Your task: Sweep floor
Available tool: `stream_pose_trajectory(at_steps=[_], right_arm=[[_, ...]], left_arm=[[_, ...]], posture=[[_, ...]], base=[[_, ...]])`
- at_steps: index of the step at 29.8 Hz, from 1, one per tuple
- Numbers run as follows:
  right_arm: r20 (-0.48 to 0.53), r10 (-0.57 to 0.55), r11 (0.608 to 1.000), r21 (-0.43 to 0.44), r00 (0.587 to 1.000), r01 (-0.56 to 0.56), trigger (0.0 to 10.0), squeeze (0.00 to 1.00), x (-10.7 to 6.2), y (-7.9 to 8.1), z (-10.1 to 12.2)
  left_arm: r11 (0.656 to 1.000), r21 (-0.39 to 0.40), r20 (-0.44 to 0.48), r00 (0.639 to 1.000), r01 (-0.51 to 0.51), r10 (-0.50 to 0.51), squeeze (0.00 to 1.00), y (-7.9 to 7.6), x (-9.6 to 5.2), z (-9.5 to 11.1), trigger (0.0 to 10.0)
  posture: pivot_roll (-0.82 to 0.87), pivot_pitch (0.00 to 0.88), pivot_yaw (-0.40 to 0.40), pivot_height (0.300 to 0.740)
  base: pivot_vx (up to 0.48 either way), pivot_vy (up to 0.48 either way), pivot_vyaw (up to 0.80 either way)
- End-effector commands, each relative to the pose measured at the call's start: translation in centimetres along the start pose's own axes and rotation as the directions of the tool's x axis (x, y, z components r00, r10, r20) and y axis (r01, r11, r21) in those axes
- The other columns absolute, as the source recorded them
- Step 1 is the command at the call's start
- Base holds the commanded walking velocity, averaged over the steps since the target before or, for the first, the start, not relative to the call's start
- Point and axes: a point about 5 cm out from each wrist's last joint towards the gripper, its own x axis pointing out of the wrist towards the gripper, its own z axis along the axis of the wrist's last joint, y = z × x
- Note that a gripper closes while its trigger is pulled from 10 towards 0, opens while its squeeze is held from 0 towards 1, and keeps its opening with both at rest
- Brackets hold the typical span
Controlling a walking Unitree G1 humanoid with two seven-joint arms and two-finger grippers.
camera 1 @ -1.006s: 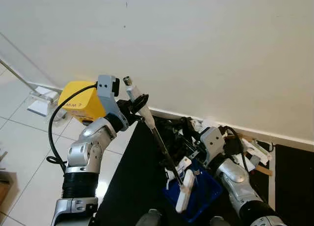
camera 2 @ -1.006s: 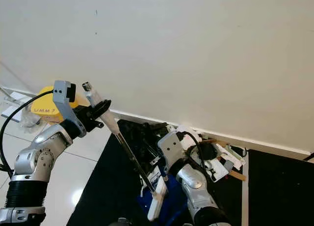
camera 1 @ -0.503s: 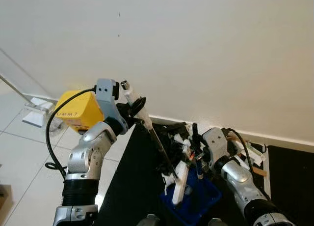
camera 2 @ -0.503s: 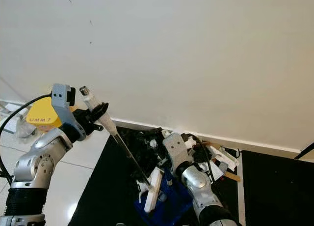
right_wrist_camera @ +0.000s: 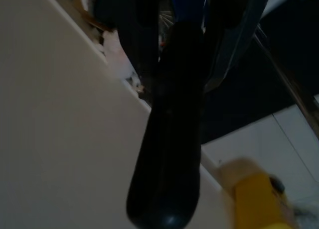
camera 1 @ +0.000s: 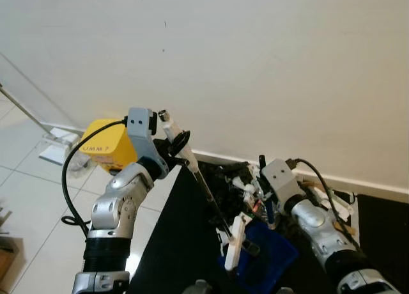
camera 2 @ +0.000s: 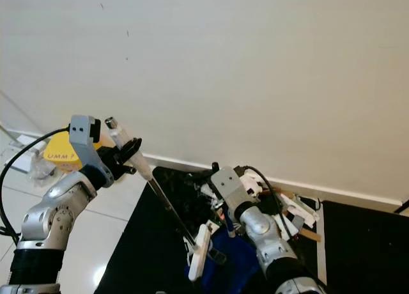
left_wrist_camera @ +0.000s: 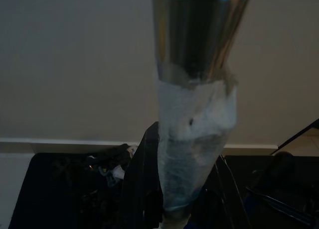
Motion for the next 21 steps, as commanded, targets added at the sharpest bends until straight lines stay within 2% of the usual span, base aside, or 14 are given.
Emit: stream_pose_trajectory(at_steps=[1,2,5,6,7,8,16,17,18,19,20,21], right_arm=[[-0.29,0.038,0.973,-0.209,0.956,-0.102,10.0,0.0,-2.2,-1.0,-4.5],[-0.29,0.038,0.973,-0.209,0.956,-0.102,10.0,0.0,-2.2,-1.0,-4.5],[-0.322,0.045,0.929,-0.335,0.946,-0.158,10.0,0.0,-2.8,-2.4,-3.9],[-0.322,0.045,0.929,-0.335,0.946,-0.158,10.0,0.0,-2.8,-2.4,-3.9],[-0.32,0.042,0.908,-0.383,0.946,-0.17,10.0,0.0,-3.0,-2.8,-3.7],[-0.312,0.028,0.904,-0.397,0.95,-0.157,10.0,0.0,-3.0,-2.9,-3.7],[-0.328,-0.007,0.894,-0.424,0.945,-0.141,10.0,0.0,-3.8,-2.6,-4.5],[-0.326,-0.01,0.899,-0.416,0.945,-0.134,10.0,0.0,-3.9,-2.4,-4.6],[-0.299,-0.028,0.932,-0.353,0.954,-0.083,10.0,0.0,-3.7,-2.3,-4.4],[-0.265,-0.051,0.961,-0.276,0.963,-0.026,10.0,0.0,-3.6,-2.1,-4.2],[-0.214,-0.128,0.988,-0.115,0.968,0.105,10.0,0.0,-3.3,-2.2,-4.1],[-0.206,-0.146,0.988,-0.079,0.967,0.133,10.0,0.0,-3.3,-2.3,-4.0]], left_arm=[[1.0,0.009,0.003,1.0,-0.017,0.017,0.0,0.4,-0.3,-0.1,10.0],[1.0,0.009,0.003,1.0,-0.017,0.017,0.0,0.4,-0.3,-0.1,10.0],[1.0,0.006,0.002,1.0,-0.019,0.019,0.0,0.3,-0.2,-0.3,10.0],[1.0,0.006,0.002,1.0,-0.019,0.019,0.0,0.3,-0.2,-0.3,10.0],[1.0,0.004,0.001,1.0,-0.02,0.02,0.0,0.2,-0.2,-0.4,10.0],[1.0,0.003,0.0,1.0,-0.021,0.021,0.0,0.2,-0.2,-0.5,10.0],[1.0,0.0,0.001,1.0,-0.028,0.028,0.0,0.2,-0.3,-0.6,10.0],[1.0,0.0,0.0,1.0,-0.029,0.029,0.0,0.2,-0.3,-0.7,10.0],[1.0,0.0,-0.002,1.0,-0.031,0.031,0.0,0.3,-0.3,-0.7,10.0],[1.0,0.001,-0.004,0.999,-0.032,0.032,0.0,0.3,-0.3,-0.8,10.0],[0.999,0.001,-0.007,0.999,-0.032,0.032,0.0,0.3,-0.3,-0.8,10.0],[0.999,0.001,-0.007,0.999,-0.033,0.033,0.0,0.3,-0.2,-0.9,10.0]], posture=[[0.02,0.207,0.118,0.74],[0.02,0.207,0.118,0.74],[0.01,0.208,0.116,0.74],[0.01,0.208,0.116,0.74],[0.01,0.21,0.114,0.74],[0.01,0.21,0.113,0.74],[0.01,0.212,0.113,0.74],[0.01,0.213,0.114,0.74],[0.01,0.213,0.114,0.74],[0.01,0.213,0.115,0.74],[0.01,0.213,0.115,0.74],[0.01,0.213,0.115,0.74]], base=[[0.0,0.0,0.0],[0.0,0.0,0.0],[0.0,0.0,0.0],[0.0,0.0,0.0],[0.0,0.0,0.0],[0.0,0.0,0.0],[0.0,0.0,0.0],[0.0,0.0,0.0],[0.0,0.0,0.0],[0.0,0.0,0.0],[0.0,0.0,0.0],[0.0,0.0,0.0]])
